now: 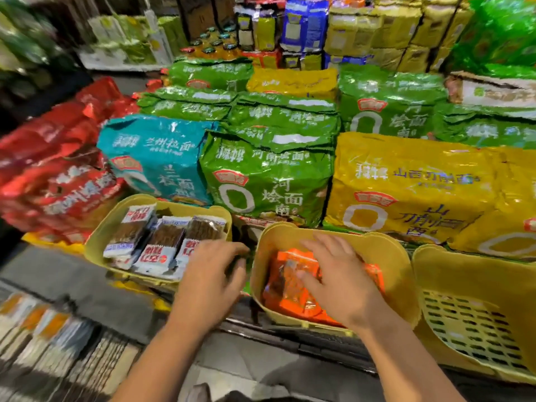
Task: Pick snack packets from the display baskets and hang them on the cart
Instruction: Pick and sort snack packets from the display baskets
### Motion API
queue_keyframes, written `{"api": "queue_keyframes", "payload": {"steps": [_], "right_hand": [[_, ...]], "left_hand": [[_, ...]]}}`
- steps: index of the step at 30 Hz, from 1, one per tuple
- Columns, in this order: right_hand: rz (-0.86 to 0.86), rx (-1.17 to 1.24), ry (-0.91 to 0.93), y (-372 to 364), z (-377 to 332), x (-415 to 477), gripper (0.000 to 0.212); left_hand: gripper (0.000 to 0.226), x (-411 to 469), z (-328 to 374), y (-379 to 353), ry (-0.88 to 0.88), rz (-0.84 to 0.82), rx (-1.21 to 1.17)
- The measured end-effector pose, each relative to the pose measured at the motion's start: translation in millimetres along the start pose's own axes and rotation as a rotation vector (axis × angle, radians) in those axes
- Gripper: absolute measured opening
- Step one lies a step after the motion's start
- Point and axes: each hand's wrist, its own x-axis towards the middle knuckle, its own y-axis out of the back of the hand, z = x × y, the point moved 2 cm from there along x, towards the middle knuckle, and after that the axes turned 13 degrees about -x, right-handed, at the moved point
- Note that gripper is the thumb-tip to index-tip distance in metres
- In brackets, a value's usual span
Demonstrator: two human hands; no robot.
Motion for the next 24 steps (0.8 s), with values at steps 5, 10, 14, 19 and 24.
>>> {"api": "queue_keyframes", "payload": {"steps": [5,10,14,19,24], "right_hand": [[-0.023,-0.015,0.135,-2.2,-42.5,20.8,0.053],[-0.029,-0.020,0.359,-12.0,-112.6,42.9,0.051],[-0.044,0.005,0.577,-33.0,-188.9,51.8,0.044],[-0.099,-0.009,0.798,-62.2,-285.1,53.4,0.042],[-0.144,-0.057,0.914,-108.3,-372.5,57.8,0.043]], "left_hand": [[0.033,-45.6,-56.4,42.1,0.245,0.136,0.183],[0.035,-102.0,-89.9,78.6,0.586,0.239,0.274],[0.041,-157.8,-122.2,117.7,0.849,0.297,0.272],[0.045,-227.5,-147.3,170.3,1.110,0.424,0.297],[0.054,-291.5,-187.6,214.8,1.279,0.452,0.273]]}}
